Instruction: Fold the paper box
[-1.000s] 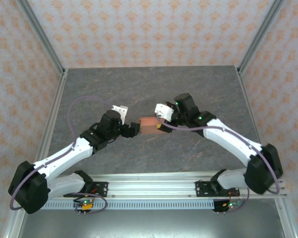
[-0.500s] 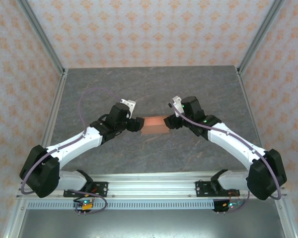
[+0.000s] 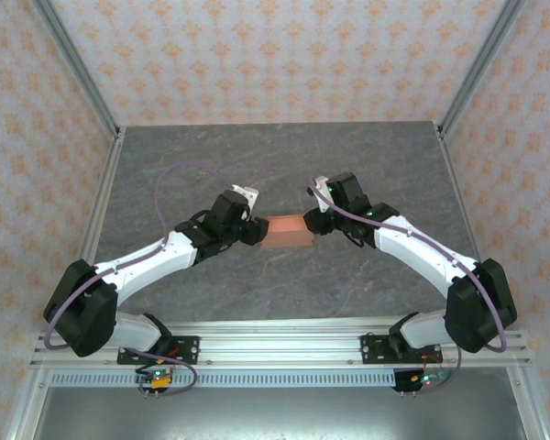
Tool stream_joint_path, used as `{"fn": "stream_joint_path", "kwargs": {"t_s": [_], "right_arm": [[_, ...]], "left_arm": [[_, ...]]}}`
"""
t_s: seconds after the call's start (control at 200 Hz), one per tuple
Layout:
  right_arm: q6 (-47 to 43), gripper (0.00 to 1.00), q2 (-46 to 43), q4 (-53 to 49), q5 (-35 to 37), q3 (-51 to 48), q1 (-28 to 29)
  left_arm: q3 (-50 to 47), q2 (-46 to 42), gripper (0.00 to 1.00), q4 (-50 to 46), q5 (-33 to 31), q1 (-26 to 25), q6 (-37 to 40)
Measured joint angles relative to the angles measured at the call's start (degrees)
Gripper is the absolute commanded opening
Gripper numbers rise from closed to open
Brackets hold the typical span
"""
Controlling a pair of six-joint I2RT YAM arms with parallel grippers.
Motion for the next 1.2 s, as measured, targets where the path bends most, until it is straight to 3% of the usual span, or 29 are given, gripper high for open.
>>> {"fn": "stream_joint_path", "kwargs": {"t_s": [0.445,0.786,1.196], "right_arm": [[0.68,0.42,0.94,-5.33,1.18,2.38,0.0],[1.86,0.27,1.81,-6.6,0.76,2.95,0.0],[4.44,0.18,1.84,-6.56,0.44,3.06,0.87]], "left_arm": [[2.25,1.25,0.55,-4.44,-2.97,0.0,-1.27],[2.86,1.25,0.33,-5.31,-2.8,0.0,-2.03],[4.13,1.25,0.23,-5.27,-0.13,0.0,-6.67]]}}
